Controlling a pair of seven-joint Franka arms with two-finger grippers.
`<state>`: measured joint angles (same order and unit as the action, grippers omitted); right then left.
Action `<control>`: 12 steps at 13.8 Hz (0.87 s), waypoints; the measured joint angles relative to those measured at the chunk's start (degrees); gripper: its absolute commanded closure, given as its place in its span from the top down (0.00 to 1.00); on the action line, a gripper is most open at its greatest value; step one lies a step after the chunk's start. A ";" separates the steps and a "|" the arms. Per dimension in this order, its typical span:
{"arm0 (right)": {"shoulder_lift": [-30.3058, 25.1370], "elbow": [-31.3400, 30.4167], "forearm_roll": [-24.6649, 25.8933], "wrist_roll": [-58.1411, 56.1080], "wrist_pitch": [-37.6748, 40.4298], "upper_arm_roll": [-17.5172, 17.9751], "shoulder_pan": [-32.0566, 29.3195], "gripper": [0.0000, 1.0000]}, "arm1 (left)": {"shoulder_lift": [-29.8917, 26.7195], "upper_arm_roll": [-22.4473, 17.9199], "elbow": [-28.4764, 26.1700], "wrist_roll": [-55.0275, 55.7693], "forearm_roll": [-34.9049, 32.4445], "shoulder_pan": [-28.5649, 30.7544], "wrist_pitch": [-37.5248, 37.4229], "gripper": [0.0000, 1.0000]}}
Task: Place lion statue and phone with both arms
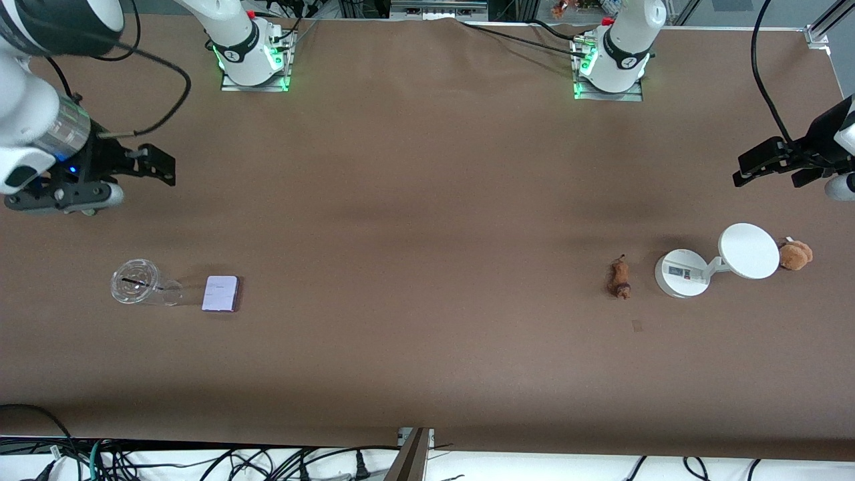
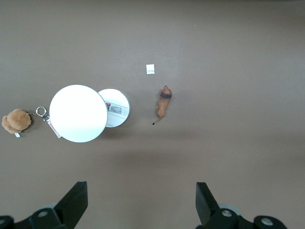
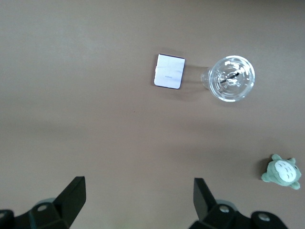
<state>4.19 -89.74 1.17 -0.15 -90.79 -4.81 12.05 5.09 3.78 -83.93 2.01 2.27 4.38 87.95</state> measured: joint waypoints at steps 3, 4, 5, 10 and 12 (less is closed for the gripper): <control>-3.73 -0.68 0.01 -0.13 1.11 0.00 -0.09 1.00 | 0.02 -0.01 0.00 0.01 -0.01 0.05 0.99 1.00; -4.04 -0.92 0.00 -0.14 1.29 0.00 -0.09 1.00 | 0.02 -0.01 0.00 0.01 -0.01 0.05 1.04 1.00; -3.96 -0.96 0.00 -0.14 1.63 0.00 -0.09 1.00 | 0.02 -0.01 0.00 0.01 -0.01 0.05 1.10 1.00; -2.36 0.59 0.00 -0.10 3.87 -0.15 -0.11 1.00 | 0.02 0.18 0.00 0.55 0.00 0.04 1.30 1.00; -2.17 0.78 0.00 -0.10 3.88 -0.26 -0.16 1.00 | 0.02 0.25 0.00 1.18 0.00 0.03 1.30 1.00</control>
<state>2.01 -88.96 1.18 -0.25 -86.91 -5.07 11.89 5.11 4.03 -83.93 3.19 2.27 4.41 89.25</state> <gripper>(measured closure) 0.000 0.000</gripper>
